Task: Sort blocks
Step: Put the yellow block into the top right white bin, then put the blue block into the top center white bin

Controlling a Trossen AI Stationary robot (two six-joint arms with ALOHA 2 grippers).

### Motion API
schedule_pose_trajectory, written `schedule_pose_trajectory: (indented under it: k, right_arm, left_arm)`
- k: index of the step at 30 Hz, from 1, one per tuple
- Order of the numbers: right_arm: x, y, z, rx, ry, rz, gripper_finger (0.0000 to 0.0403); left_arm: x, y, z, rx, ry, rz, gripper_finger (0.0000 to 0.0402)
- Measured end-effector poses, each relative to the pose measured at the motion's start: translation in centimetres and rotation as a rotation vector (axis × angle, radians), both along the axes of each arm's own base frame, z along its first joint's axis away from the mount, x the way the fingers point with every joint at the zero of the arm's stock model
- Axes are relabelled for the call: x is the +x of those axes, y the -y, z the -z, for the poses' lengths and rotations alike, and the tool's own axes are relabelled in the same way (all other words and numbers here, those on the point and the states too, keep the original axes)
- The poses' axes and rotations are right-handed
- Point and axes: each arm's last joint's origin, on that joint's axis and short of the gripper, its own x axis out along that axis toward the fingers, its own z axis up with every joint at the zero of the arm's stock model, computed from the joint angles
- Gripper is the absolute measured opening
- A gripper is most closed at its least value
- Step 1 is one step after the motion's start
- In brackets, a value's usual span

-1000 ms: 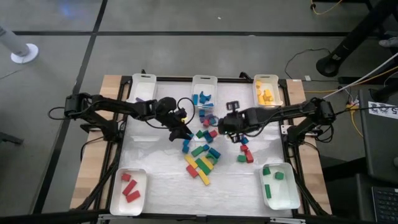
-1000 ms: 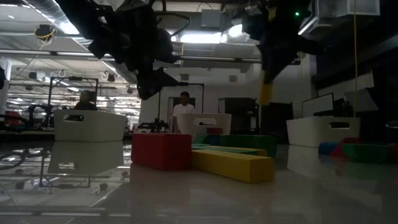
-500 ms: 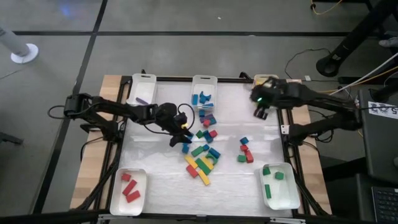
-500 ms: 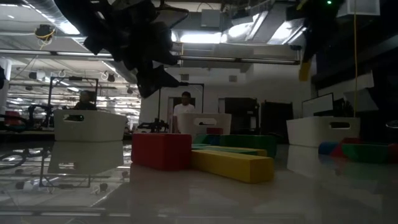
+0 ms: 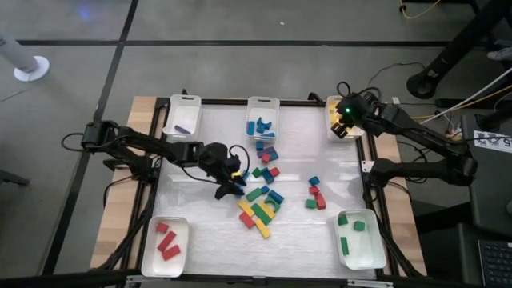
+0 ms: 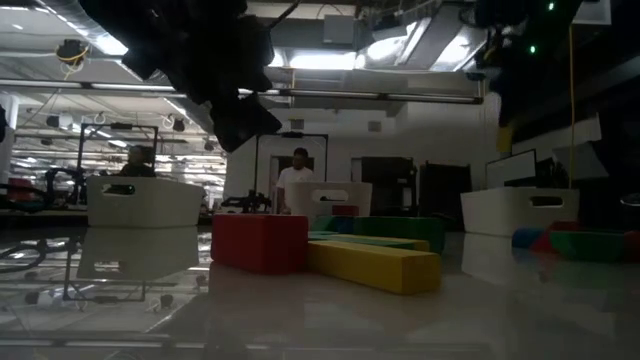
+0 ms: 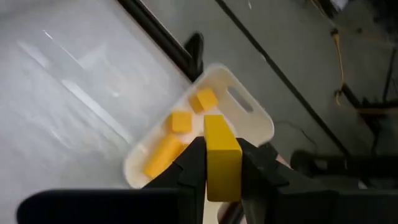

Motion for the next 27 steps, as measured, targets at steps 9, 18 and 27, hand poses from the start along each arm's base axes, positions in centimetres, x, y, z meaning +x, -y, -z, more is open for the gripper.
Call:
schedule_pose_trajectory:
  k: [9, 18, 27]
  right_arm:
    - [-0.5, 1.4, 3.4, 0.099, -0.054, 0.062, 0.0073]
    - [0.3, 2.2, 4.1, 0.139, -0.035, 0.051, 0.0105]
    - [0.7, 2.5, 4.3, 0.135, -0.03, 0.05, 0.018]
  left_arm:
    - [-0.1, 1.4, 0.1, 0.044, -0.002, 0.01, 0.0205]
    - [-0.3, 1.4, 0.7, 0.132, -0.071, -0.145, 0.0205]
    - [-0.9, 2.9, 1.2, 0.293, -0.108, -0.128, 0.0205]
